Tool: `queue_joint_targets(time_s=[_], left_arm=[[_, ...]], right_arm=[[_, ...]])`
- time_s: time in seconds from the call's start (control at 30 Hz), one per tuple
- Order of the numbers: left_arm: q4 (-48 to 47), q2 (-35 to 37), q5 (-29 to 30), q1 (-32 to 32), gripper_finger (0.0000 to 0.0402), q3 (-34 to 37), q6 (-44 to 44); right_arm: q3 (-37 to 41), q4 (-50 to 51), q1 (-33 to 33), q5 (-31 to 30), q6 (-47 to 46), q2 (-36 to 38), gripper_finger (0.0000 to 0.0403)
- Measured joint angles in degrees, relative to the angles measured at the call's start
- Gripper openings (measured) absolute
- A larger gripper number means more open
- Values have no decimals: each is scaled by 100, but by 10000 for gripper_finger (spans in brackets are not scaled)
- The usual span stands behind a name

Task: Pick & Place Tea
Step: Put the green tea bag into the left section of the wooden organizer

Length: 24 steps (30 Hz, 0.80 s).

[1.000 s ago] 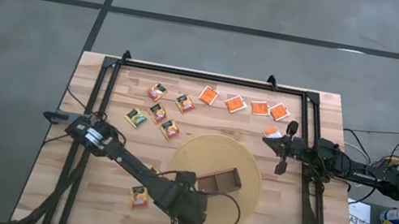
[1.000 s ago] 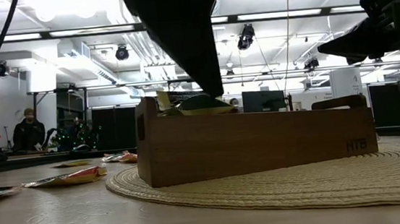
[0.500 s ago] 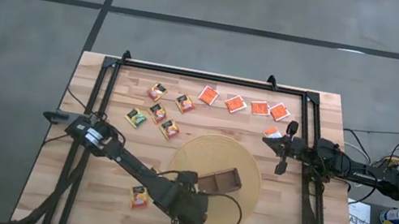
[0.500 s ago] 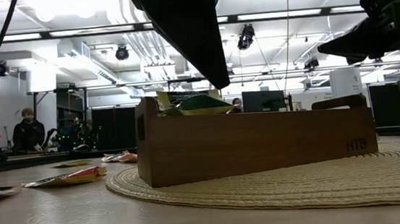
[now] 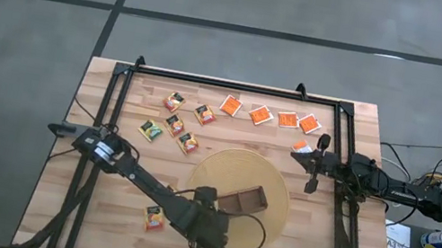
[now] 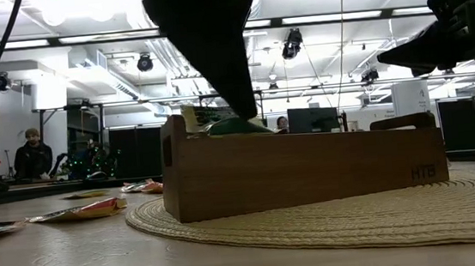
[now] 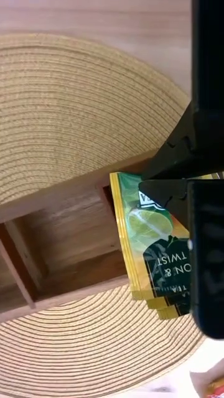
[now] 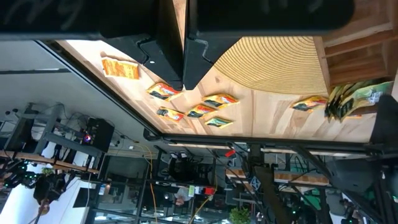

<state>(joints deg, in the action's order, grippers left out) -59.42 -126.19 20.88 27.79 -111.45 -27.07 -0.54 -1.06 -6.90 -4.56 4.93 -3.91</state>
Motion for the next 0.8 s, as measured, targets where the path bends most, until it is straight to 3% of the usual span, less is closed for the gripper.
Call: queue_joint_targets(time_s=[0.6,0.8], left_arm=[[57,0,-46,-46,0,224,-291],[445,1,-340,-146,0,608,-309]], right_arm=[[-1,0,1,1,0,1,8],[0,0,1,-1,0,1,8]])
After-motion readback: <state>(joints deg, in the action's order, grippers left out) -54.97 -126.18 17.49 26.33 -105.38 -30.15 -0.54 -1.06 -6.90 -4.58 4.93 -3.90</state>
